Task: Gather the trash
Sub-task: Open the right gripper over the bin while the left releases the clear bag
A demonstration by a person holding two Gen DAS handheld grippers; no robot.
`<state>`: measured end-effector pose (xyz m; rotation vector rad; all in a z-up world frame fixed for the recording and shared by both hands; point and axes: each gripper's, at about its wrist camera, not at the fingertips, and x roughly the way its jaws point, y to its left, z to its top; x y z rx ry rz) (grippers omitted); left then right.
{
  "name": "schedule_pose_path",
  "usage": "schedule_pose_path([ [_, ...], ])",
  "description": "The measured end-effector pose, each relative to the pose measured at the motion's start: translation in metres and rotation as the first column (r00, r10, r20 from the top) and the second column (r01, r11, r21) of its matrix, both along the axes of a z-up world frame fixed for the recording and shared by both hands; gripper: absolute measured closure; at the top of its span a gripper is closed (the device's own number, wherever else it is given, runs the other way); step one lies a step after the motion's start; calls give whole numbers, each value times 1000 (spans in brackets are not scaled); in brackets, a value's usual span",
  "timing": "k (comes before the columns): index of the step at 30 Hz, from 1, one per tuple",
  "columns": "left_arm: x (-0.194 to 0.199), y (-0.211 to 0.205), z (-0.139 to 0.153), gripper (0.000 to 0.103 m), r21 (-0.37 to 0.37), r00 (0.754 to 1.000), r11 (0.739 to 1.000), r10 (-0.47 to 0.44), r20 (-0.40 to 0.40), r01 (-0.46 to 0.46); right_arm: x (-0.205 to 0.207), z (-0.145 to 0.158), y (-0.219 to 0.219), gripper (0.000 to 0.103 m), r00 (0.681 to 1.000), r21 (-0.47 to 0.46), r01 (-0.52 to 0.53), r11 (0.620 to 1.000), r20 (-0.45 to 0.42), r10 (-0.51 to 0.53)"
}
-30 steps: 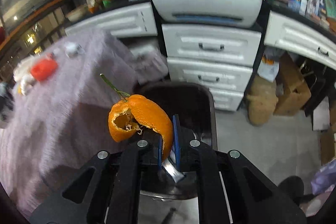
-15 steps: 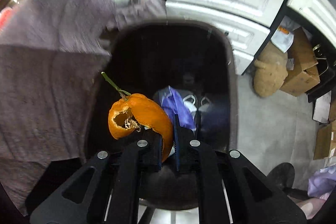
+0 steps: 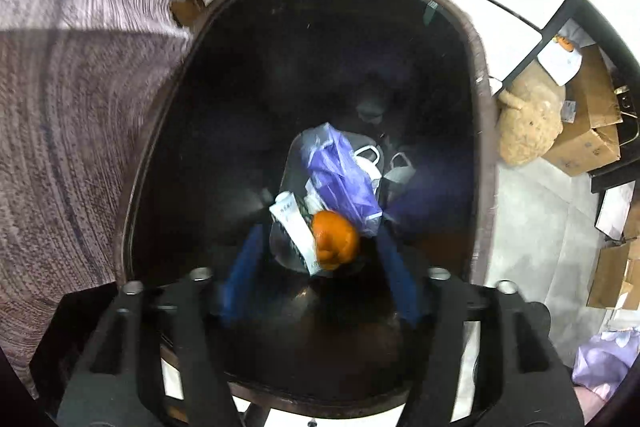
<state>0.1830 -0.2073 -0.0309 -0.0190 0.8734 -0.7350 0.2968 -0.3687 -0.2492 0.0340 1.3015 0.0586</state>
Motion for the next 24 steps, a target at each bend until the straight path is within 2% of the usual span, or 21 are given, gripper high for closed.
schedule_pose_path([
  [4,0,-7,-5,61,8,1000,1000,-11,-9,11,-11,16,-12,40,998,41,38,998,55,-40],
  [9,0,-16,-10,61,22,1000,1000,-17,-18,18,-37,57,-33,40,971,53,125,991,197,-133],
  [13,2,-26,-19,61,41,999,999,-20,-25,21,-61,94,-63,40,921,86,208,974,317,-224],
  [17,4,-42,-32,61,78,999,996,-29,-30,31,-90,127,-92,35,850,124,289,949,423,-314],
  [19,7,-49,-38,61,103,999,994,-33,-30,36,-104,140,-103,35,817,132,322,938,461,-345],
  [24,17,-71,-56,61,176,999,984,-32,-24,35,-123,152,-120,35,775,168,357,919,497,-392],
])
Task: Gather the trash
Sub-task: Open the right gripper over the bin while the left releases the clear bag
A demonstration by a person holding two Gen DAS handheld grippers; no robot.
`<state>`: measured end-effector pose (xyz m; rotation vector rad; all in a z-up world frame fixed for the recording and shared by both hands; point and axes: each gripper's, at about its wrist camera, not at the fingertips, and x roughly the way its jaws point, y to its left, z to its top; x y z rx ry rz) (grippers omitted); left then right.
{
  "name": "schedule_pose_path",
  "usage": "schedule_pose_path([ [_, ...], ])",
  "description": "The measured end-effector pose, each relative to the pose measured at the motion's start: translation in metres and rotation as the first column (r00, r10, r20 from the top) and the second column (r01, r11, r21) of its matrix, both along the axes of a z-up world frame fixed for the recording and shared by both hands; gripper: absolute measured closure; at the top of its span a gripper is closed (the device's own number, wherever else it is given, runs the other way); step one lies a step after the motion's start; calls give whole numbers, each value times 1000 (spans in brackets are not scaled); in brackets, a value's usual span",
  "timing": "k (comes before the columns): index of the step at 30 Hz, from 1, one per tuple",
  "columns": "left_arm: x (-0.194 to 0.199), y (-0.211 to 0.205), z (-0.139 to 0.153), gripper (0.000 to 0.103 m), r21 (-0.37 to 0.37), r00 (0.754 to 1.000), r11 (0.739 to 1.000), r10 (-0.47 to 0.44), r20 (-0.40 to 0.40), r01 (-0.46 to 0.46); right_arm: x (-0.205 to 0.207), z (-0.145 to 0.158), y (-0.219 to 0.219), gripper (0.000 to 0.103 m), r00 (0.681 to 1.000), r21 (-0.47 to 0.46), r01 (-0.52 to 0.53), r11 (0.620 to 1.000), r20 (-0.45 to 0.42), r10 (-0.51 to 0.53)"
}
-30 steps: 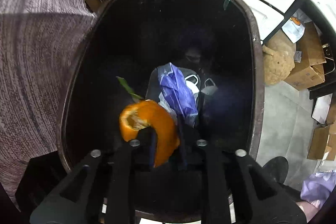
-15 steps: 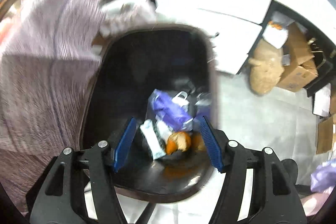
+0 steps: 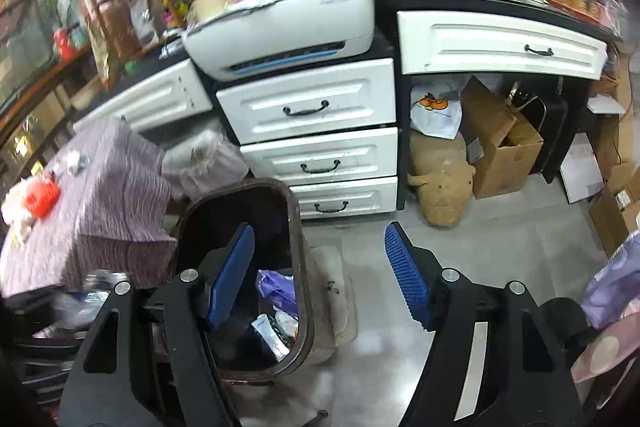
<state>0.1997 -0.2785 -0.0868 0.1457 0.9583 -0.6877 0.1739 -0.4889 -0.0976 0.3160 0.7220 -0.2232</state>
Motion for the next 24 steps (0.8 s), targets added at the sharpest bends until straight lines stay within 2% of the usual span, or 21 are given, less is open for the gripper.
schedule_pose_path([
  [6,12,-23,-23,61,74,1000,997,1,-5,-1,-12,8,-5,35,1000,-5,10,1000,18,-10],
  [12,24,-27,-42,58,119,999,992,40,-19,-38,-15,5,-9,35,1000,13,15,1000,13,-15],
  [15,26,-27,-49,50,131,998,990,50,-30,-45,-14,0,-10,35,1000,23,16,1000,3,-16],
  [17,25,-29,-51,30,134,999,990,42,-34,-37,-13,-1,-10,35,1000,24,13,1000,-3,-13],
  [18,24,-30,-51,26,136,999,990,39,-32,-34,-12,-2,-10,35,1000,24,14,1000,-4,-13],
  [19,22,-31,-51,23,132,999,991,29,-32,-24,-12,-2,-10,30,1000,25,15,1000,-3,-15],
  [20,19,-33,-51,21,128,999,992,15,-37,-10,-13,-2,-10,20,1000,27,18,999,1,-18],
  [21,18,-34,-51,20,128,999,992,5,-42,0,-14,-2,-10,16,1000,25,23,999,11,-24],
  [24,12,-36,-45,16,117,999,993,-11,-49,17,-16,2,-11,15,999,11,38,999,32,-38],
])
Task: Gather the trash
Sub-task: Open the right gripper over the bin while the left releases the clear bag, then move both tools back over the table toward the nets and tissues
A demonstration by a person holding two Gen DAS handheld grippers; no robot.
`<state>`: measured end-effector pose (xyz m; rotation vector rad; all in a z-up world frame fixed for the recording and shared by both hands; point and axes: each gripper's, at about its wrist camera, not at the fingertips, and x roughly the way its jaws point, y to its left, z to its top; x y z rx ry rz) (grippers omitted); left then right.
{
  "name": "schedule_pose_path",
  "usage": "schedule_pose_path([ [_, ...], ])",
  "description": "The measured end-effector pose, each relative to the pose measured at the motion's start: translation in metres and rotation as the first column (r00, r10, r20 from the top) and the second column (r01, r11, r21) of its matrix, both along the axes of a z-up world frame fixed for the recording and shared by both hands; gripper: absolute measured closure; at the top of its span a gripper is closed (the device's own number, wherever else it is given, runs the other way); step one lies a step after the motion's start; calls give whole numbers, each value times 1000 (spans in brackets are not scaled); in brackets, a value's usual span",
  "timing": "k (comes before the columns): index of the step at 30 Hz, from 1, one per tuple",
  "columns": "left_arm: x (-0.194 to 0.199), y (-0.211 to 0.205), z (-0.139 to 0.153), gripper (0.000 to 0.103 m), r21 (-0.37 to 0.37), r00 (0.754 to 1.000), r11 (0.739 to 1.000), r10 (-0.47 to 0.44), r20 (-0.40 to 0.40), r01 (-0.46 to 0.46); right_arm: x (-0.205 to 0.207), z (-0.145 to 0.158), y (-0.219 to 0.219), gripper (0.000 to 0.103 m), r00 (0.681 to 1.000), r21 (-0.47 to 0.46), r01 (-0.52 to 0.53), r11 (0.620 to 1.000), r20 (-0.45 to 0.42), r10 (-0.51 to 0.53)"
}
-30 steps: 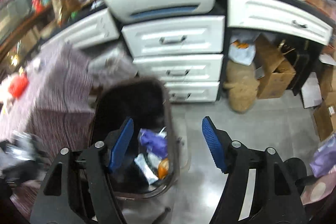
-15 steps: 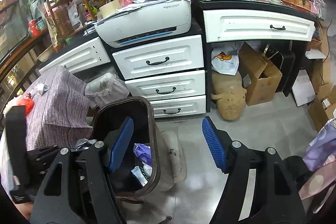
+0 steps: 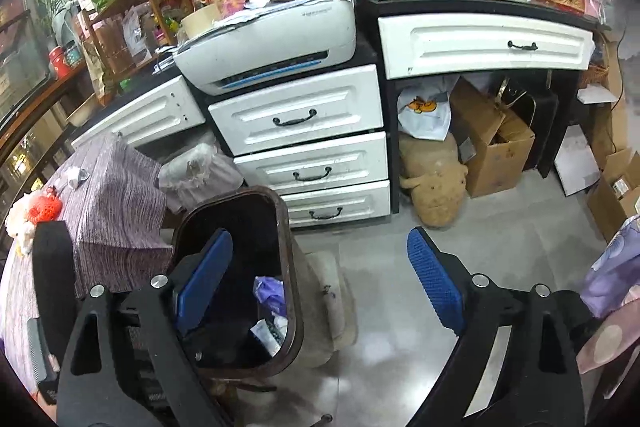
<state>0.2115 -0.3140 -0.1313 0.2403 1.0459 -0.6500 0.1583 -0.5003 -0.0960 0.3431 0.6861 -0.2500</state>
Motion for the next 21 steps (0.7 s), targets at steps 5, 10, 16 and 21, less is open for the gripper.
schedule_pose_path([
  [5,-15,7,22,11,-98,1000,995,-18,-10,17,-2,4,-5,9,999,2,23,1000,29,-23],
  [10,-38,20,53,8,-166,999,985,-39,20,42,-2,9,-9,7,998,-6,47,999,43,-47],
  [16,-57,44,94,6,-256,995,965,-41,87,62,5,9,2,7,999,10,17,1000,39,-17],
  [21,-64,71,113,6,-262,988,964,-7,154,48,12,11,21,7,999,24,-35,999,42,34],
])
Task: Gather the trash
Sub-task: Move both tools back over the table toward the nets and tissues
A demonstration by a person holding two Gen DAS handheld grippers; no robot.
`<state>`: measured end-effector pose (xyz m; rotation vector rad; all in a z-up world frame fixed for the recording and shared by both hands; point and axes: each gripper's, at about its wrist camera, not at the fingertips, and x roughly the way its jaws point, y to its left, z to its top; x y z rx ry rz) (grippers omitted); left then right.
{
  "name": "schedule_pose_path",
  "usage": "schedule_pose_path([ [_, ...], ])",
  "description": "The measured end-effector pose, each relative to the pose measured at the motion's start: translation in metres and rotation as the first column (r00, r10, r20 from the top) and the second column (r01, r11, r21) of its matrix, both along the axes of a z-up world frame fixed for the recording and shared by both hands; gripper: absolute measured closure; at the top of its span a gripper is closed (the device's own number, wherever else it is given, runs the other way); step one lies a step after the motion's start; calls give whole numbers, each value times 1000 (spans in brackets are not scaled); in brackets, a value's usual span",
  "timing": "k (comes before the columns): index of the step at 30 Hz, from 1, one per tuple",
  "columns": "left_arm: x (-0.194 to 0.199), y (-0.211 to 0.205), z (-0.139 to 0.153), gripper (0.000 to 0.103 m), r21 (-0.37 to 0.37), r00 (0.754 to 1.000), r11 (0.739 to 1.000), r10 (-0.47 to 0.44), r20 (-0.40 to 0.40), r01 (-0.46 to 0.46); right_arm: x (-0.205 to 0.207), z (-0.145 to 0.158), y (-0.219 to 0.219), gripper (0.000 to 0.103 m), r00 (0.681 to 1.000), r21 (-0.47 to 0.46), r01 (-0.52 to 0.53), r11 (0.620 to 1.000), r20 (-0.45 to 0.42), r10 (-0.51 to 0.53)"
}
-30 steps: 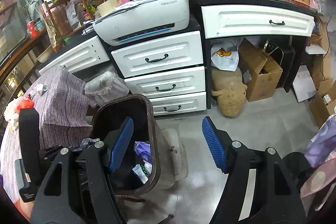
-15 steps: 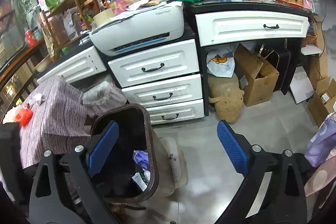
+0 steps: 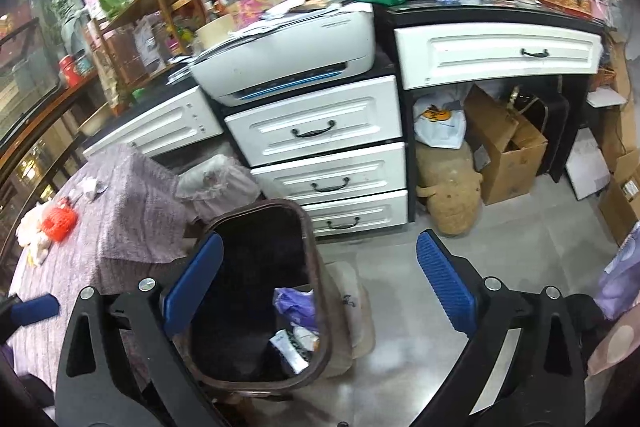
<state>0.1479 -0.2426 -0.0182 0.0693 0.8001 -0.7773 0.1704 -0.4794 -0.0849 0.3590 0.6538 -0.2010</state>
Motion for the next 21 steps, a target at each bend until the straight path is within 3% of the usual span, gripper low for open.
schedule_pose_path([
  [10,13,74,7,6,-44,989,988,144,-11,-145,26,10,79,7,979,-13,-203,979,8,204],
  [17,18,141,9,6,-52,959,958,283,-5,-283,45,21,137,7,940,-22,-340,940,18,341],
  [21,21,180,10,6,-40,929,929,370,8,-369,52,27,165,7,912,-25,-410,912,20,411],
])
